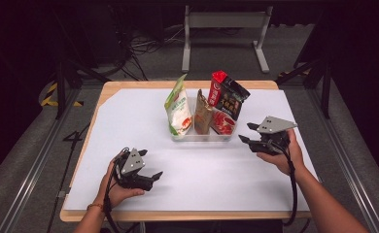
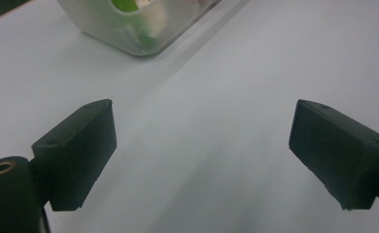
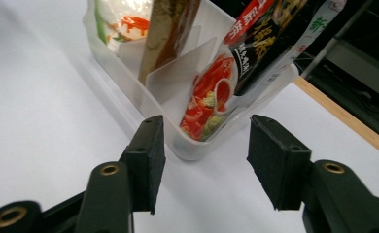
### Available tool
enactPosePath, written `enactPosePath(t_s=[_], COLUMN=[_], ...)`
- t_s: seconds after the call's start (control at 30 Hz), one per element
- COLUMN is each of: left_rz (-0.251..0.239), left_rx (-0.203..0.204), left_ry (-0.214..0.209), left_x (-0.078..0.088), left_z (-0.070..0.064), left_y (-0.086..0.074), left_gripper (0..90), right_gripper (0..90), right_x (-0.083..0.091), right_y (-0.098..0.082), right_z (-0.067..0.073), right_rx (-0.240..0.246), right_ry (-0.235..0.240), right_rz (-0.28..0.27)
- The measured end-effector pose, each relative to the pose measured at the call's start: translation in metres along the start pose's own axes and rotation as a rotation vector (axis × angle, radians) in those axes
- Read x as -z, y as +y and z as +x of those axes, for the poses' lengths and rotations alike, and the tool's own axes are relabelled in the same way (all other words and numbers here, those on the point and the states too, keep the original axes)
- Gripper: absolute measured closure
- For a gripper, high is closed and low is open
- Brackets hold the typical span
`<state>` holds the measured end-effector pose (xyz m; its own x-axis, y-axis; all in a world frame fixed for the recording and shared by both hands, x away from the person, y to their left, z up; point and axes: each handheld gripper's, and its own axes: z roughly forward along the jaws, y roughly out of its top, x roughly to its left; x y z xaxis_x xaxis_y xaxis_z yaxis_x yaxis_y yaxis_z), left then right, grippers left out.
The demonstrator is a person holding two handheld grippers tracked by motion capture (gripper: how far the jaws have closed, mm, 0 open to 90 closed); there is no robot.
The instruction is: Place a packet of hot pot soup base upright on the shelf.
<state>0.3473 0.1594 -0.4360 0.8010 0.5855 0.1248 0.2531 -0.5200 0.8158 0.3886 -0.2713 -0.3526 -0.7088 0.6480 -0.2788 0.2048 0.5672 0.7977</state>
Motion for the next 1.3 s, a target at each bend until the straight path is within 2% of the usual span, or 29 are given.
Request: enactPosePath(t_s=[0.13,0.23,0.6,0.77,1.1,1.17,1.3], left_rz=[0.001,0.001,0.002,0.007,0.017,0.023,0.022], left_rx=[0.001,-0.001,-0.001,0.000,-0.003,-0.002,-0.004], left_ry=[0.001,-0.001,-0.003,-0.001,-0.003,-0.001,-0.005], left_x=[-0.001,-0.001,0.000,-0.001,-0.003,-0.004,-0.004], left_z=[0.000,0.000,0.000,-0.001,-0.002,-0.002,-0.002], left_y=[0.000,0.000,0.000,0.000,0.000,0.000,0.000], left_gripper=[10.6,10.6,10.5,10.5,10.5,10.5,10.4], right_gripper=[36.4,33.3,22.3,14.5,10.4,10.5,10.3], right_x=[0.003,0.005,0.013,0.016,0.023,0.024,0.026], right_y=[-0.002,-0.006,-0.026,-0.037,-0.061,-0.067,-0.076], right_z=[0.005,0.007,0.008,0.010,0.015,0.016,0.018], right_rx=[0.026,0.029,0.046,0.034,0.021,0.023,0.005], right_ry=[0.017,0.024,0.006,0.004,-0.011,-0.029,-0.020], right_rz=[0.019,0.021,0.041,0.032,0.033,0.037,0.043])
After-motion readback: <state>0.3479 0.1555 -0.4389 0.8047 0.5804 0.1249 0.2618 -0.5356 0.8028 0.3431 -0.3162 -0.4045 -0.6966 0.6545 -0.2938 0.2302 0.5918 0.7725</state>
